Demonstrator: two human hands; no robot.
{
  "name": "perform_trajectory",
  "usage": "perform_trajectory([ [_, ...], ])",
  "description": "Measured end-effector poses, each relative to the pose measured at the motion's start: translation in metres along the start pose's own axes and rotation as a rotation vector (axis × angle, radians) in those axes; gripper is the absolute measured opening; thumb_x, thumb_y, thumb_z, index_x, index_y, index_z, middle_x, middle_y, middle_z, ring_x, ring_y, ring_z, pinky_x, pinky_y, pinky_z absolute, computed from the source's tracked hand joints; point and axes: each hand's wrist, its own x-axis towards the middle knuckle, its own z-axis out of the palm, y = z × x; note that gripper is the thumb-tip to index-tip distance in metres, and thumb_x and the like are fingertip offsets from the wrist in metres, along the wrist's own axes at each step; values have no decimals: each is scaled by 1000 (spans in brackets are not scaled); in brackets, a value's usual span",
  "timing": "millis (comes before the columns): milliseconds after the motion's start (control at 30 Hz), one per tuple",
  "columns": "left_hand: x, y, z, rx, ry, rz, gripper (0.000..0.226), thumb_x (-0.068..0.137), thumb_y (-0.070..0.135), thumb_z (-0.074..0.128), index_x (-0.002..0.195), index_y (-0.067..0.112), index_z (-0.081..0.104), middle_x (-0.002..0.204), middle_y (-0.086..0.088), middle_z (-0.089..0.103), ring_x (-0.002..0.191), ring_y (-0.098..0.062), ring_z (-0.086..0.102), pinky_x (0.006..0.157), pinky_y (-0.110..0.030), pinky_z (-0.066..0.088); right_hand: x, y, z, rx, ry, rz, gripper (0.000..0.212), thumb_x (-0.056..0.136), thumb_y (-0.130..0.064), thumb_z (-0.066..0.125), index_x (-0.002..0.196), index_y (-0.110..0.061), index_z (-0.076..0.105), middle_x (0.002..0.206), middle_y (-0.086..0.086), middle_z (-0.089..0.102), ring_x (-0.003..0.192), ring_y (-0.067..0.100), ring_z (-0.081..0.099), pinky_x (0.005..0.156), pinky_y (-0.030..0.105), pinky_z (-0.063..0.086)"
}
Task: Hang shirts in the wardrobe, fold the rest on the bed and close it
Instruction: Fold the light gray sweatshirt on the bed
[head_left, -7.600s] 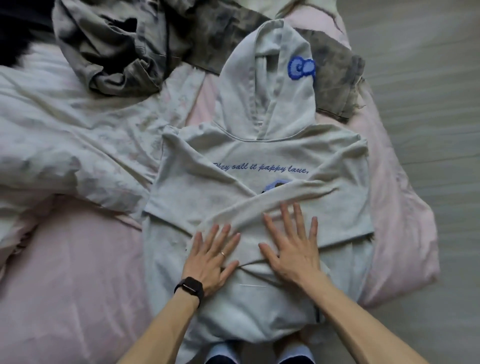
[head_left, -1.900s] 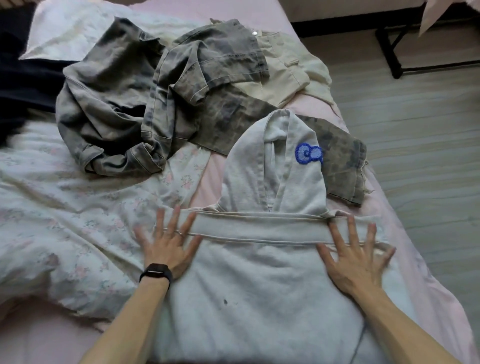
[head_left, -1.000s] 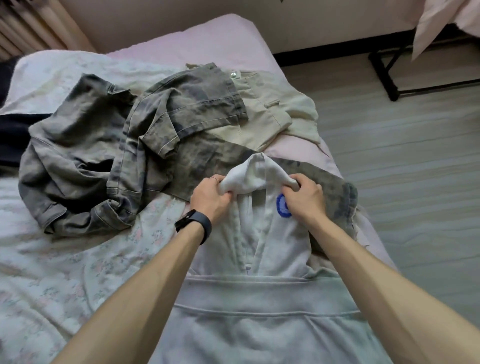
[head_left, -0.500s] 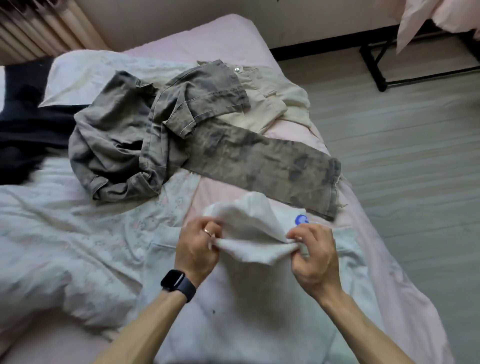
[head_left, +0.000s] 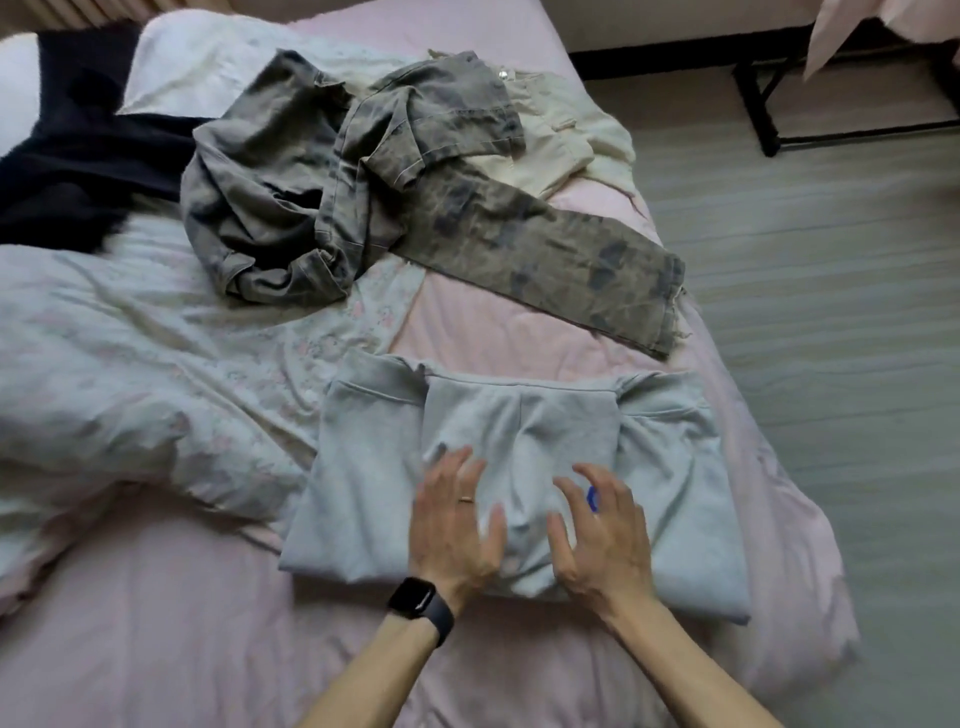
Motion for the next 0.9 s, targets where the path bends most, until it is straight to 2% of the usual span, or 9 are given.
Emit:
perform_trajectory([
  [133, -3, -7, 46, 350, -449, -17, 70, 100, 54, 24, 160, 24, 4, 167, -1, -8, 153, -23, -11, 122, -49, -9, 30, 12, 26, -274, -333, -117, 60, 98, -52, 30, 157, -38, 27, 168, 5, 10, 155, 30, 8, 118, 59, 15],
  [233, -20, -52, 72, 429, -570, -111, 73, 89, 71, -2, 150, 39, -26, 159, 10, -32, 147, -17, -30, 117, -53, -15, 26, 55, 48, -382, -545, -13, 65, 93, -72, 2, 152, -52, -15, 163, -9, -30, 149, 22, -31, 116, 64, -11],
  [333, -23, -61, 85, 467, -578, -144, 72, 82, 73, -11, 145, 43, -31, 154, 13, -39, 143, -15, -36, 113, -56, -20, 35, 67, 51, -345, -683, 18, 63, 92, -74, 0, 147, -56, -25, 155, -16, -42, 144, 18, -40, 113, 65, -16],
  [433, -23, -43, 84, 490, -559, -206, 70, 93, 68, 4, 154, 40, -16, 160, 9, -31, 150, -18, -25, 109, -58, -24, 51, 66, 31, -245, -769, -15, 60, 100, -64, 19, 155, -53, -3, 163, -13, -24, 152, 20, -24, 118, 63, -6],
  [567, -22, 11, 71, 441, -409, -244, 76, 92, 60, 21, 158, 26, 9, 166, -9, -2, 154, -31, -2, 117, -59, -11, 60, 93, -20, 56, -286, 142, 54, 95, -39, 61, 144, -18, 52, 156, 9, 41, 143, 29, 36, 116, 44, 29],
  [633, -26, 53, 81, 374, -420, -133, 82, 90, 65, 33, 158, 25, 12, 166, -12, 1, 153, -34, -1, 119, -60, -6, 66, 121, -39, 112, -133, 412, 57, 92, -37, 65, 142, -12, 50, 152, 13, 42, 140, 33, 37, 114, 44, 28],
  [733, -27, 123, 119, 260, -537, 87, 96, 83, 75, 45, 159, 26, 14, 166, -15, 6, 151, -34, -11, 117, -60, -11, 89, 167, -56, 279, -269, 733, 76, 91, -39, 68, 151, -8, 33, 153, 17, 38, 139, 33, 37, 113, 42, 29],
  [833, -29, 169, 153, 275, -792, 294, 118, 72, 78, 62, 157, 31, -5, 166, -13, -11, 149, -40, -19, 111, -65, -22, 109, 188, -58, 634, -400, 867, 79, 89, -35, 75, 150, -8, 32, 133, 6, 54, 115, 22, 57, 91, 36, 49],
  [900, -24, 185, 169, 369, -846, 269, 121, 72, 73, 67, 154, 38, -14, 164, -12, -20, 145, -48, -22, 106, -73, -21, 117, 200, -54, 645, -439, 863, 62, 86, -31, 78, 136, -9, 49, 124, 4, 65, 107, 21, 66, 90, 40, 56],
])
